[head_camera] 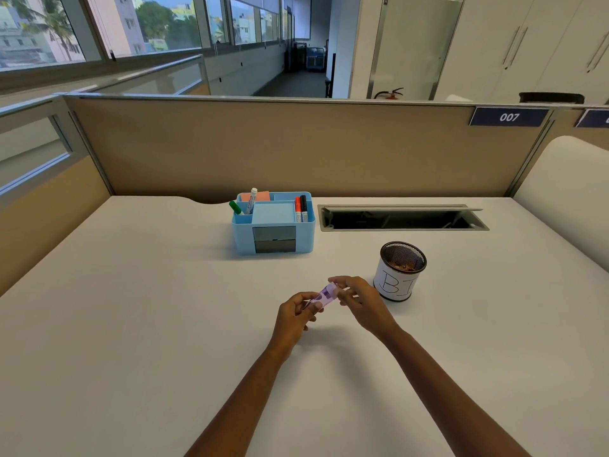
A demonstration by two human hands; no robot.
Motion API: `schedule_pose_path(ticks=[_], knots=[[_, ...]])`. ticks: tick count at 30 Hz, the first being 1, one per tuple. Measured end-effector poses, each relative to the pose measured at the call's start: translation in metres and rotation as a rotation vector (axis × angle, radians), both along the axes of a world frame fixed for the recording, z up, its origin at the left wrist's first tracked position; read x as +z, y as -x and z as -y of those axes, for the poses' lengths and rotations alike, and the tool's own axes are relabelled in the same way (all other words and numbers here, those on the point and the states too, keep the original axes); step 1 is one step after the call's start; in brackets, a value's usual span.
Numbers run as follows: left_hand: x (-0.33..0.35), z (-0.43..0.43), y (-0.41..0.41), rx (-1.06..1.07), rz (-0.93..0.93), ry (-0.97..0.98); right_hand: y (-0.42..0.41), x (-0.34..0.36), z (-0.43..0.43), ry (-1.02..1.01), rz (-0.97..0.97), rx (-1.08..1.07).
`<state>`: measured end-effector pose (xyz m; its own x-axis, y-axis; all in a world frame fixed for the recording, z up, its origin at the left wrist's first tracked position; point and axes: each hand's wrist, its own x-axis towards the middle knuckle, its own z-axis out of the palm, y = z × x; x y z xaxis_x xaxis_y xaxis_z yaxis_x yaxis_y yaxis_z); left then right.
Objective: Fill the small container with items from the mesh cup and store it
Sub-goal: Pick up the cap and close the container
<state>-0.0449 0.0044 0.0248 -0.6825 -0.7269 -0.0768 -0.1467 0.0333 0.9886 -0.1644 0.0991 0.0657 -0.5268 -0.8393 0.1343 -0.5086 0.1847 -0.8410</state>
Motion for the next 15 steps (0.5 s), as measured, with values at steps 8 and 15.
schedule_pose_path(ticks=[8,15], knots=[[0.001,-0.003,0.004,0.014,-0.019,-0.042,-0.012,0.000,-0.001,0.016,-0.042,-0.058],[0.007,-0.009,0.010,-0.010,-0.043,-0.195,-0.028,-0.007,-0.001,-0.067,-0.098,0.029]])
